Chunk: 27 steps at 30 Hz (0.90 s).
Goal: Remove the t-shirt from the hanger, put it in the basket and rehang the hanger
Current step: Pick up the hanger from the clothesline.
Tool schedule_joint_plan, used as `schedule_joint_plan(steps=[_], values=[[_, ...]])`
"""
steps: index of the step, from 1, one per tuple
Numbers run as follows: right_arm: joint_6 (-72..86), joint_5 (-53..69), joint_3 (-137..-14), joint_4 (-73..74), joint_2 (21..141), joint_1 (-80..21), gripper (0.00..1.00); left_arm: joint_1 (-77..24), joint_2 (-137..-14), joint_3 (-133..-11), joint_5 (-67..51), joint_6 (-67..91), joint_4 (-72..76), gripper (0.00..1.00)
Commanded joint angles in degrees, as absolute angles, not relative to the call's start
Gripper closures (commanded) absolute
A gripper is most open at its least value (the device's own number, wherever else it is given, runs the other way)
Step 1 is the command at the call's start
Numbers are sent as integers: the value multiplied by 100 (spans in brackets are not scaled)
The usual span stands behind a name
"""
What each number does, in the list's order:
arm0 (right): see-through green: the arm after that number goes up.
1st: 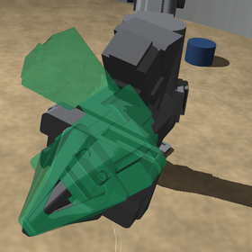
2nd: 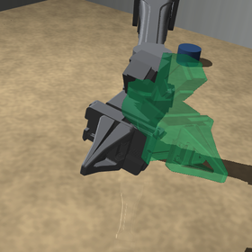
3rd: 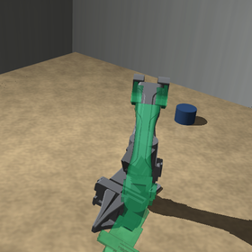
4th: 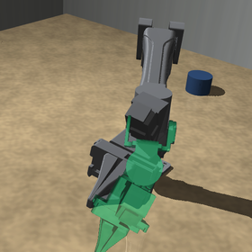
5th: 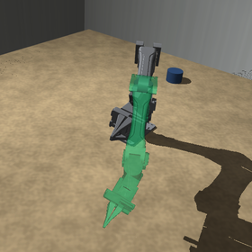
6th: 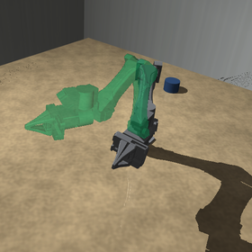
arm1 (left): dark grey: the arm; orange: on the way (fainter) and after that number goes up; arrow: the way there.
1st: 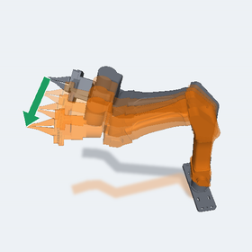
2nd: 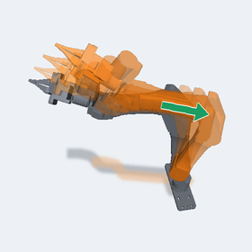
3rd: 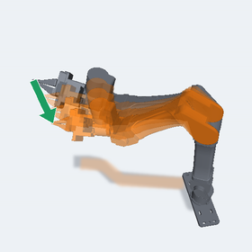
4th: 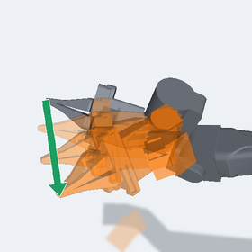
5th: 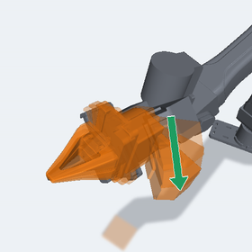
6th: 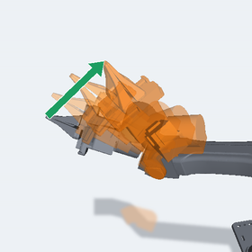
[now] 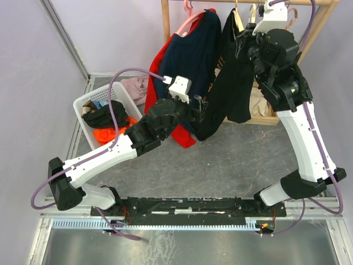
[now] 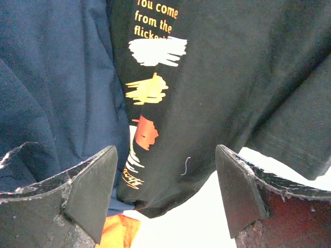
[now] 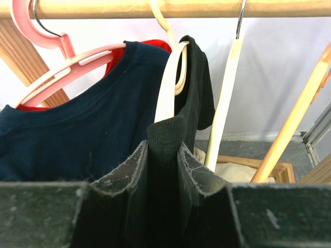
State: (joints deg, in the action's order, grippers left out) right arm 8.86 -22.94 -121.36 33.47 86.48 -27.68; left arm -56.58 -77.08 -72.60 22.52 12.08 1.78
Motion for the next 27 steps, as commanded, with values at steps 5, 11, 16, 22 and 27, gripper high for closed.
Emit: schedule_joint_plan(steps=[5,11,16,22,27], values=[[973,-2092,-11773,2650,7712,-2783,99,-5580,-7473,-7692,2371,1254,193,17],[952,-2137,-11563,2483,7612,-2779,99,-5573,-7440,-7700,2282,1278,168,17],[896,-2172,-11844,2526,7885,-2782,99,-5576,-7354,-7562,2280,1313,211,17],[866,-2254,-12102,2443,8224,-2783,99,-5567,-7321,-7528,2343,1285,176,17],[859,-2219,-12415,2403,8410,-2780,99,-5547,-7330,-7532,2372,1283,176,17]])
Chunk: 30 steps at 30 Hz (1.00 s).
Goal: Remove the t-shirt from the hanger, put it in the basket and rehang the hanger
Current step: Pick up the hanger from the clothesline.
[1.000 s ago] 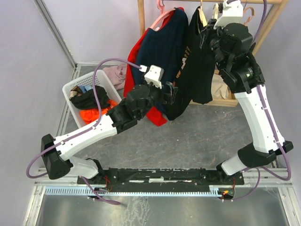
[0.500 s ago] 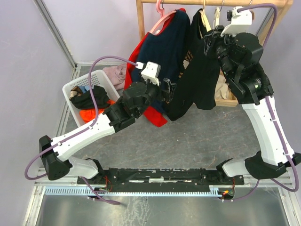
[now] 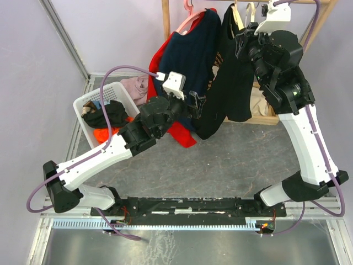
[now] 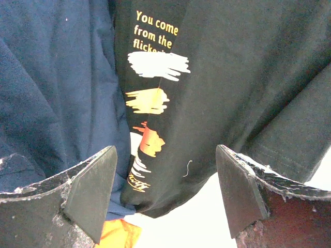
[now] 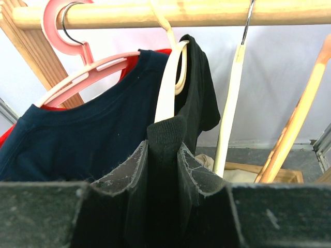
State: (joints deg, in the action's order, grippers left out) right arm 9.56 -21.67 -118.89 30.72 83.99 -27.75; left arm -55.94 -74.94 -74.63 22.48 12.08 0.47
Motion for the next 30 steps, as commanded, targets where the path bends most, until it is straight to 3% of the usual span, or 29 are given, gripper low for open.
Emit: schedule_joint_plan(steps=[1,10,30], values=[[865,-2203,-12473,2434,8427,-2782,99,-5544,-7326,-7528,2382,1283,176,17],[1018,-1958,-11558,2289,7704,-2785,99,-5354,-7478,-7980,2279,1169,-3,16],[928,-1157,-8911,1596,5135,-2788,99,-5148,-9121,-10628,1134,765,-746,16]])
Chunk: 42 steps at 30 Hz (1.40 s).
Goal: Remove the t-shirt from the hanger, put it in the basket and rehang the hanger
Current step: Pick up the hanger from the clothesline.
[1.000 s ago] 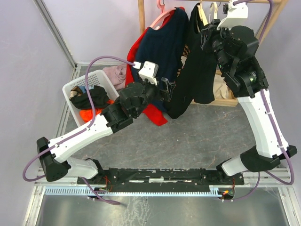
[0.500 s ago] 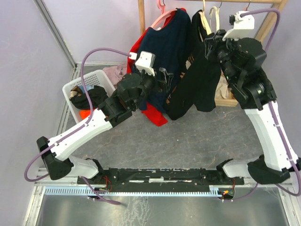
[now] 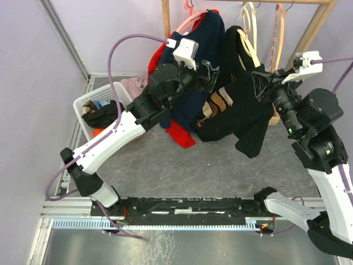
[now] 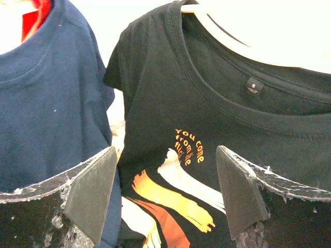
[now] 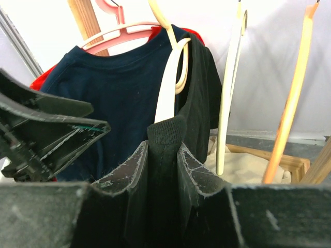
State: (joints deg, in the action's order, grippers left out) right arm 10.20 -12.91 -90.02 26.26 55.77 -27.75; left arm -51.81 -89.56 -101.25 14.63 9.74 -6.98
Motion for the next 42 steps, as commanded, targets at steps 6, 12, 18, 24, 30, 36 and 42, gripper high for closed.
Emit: schedule_joint_plan(steps=[6,12,18,24,30,36,42], values=[[866,-1020,-9143,1503,4923,-2791,99,-5104,-9427,-10991,1015,776,-864,16],[678,-1141,-9622,1624,4955,-2786,99,-5007,-9665,-11203,905,886,-948,16],[516,-1233,-10029,1669,4972,-2788,99,-4909,-9766,-11177,804,1034,-925,16],[414,-1214,-10458,1789,5089,-2790,99,-4822,-9869,-11174,737,1123,-957,16],[306,-1355,-10701,1701,5133,-2791,99,-4719,-9943,-11121,726,1183,-992,16],[267,-1263,-11159,1808,5334,-2790,99,-4610,-9987,-11056,742,1173,-1040,16],[247,-1249,-11282,1851,5393,-2786,99,-4516,-10032,-10706,616,1244,-1042,16]])
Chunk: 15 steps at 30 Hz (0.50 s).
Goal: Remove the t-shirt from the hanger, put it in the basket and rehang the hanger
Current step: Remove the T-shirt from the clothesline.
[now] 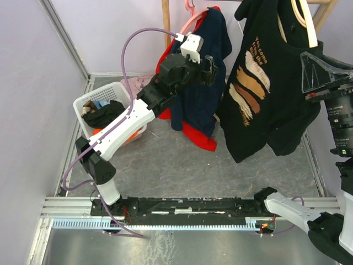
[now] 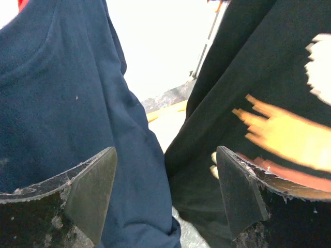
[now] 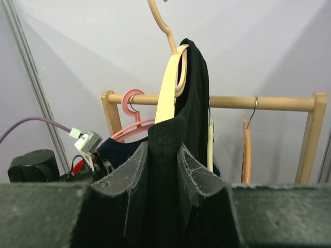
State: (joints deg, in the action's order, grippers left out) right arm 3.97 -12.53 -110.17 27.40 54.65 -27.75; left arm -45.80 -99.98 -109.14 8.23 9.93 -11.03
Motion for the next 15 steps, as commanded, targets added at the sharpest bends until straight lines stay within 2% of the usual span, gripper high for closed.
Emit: schedule_joint_plan(steps=[1,9,15], values=[[265,-1253,-11236,1861,5392,-2792,99,-4512,-10034,-10614,567,1266,-1022,16],[464,-789,-10624,1950,5255,-2787,99,-4513,-9454,-9600,632,1379,-466,17],[570,-247,-9626,1890,4906,-2792,99,-4513,-9074,-9806,660,1274,-415,17]])
